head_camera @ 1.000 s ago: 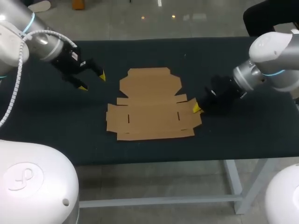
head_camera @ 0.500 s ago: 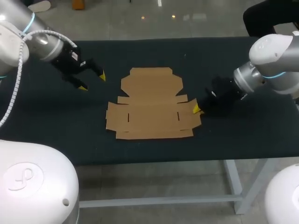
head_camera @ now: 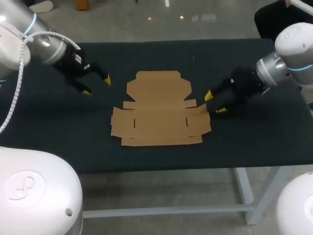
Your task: Assemble the packaging by folding the flat box into shape, placing the metal phone stand inside, and closing the box properly
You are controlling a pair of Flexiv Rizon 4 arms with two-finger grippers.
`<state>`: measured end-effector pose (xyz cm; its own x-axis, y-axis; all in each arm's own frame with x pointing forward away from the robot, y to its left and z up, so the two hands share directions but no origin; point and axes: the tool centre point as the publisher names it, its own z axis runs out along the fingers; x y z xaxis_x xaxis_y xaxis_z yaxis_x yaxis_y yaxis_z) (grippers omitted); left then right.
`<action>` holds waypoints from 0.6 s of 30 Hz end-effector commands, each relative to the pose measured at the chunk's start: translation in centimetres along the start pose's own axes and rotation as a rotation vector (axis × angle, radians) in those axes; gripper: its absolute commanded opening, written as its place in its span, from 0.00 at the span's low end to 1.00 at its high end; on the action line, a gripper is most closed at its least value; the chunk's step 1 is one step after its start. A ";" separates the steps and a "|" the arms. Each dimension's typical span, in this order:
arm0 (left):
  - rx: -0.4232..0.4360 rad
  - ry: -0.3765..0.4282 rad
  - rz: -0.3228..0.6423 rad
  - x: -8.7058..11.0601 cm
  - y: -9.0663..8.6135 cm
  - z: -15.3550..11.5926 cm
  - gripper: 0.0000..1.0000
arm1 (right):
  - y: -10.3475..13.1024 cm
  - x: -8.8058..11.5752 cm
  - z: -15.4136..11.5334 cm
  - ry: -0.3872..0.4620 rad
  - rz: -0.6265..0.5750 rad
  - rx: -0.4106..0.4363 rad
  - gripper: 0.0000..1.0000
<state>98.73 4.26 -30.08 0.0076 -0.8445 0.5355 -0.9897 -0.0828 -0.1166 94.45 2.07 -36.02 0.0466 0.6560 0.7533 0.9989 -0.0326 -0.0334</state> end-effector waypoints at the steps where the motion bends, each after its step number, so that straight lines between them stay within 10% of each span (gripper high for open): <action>1: -0.003 -0.002 0.000 0.0 0.0 -0.1 1.00 | -0.4 1.4 -2.5 -0.021 0.001 -0.020 1.00; 18: 0.016 -0.005 0.001 0.5 -0.2 -0.9 0.99 | 2.9 2.1 -4.2 -0.128 -0.039 -0.050 1.00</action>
<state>99.17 4.27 -29.51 0.0060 -0.8446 0.5353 -0.9875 -0.0892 -0.1297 97.20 -0.28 -32.07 0.0090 0.7367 0.6761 0.9985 -0.0433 0.0339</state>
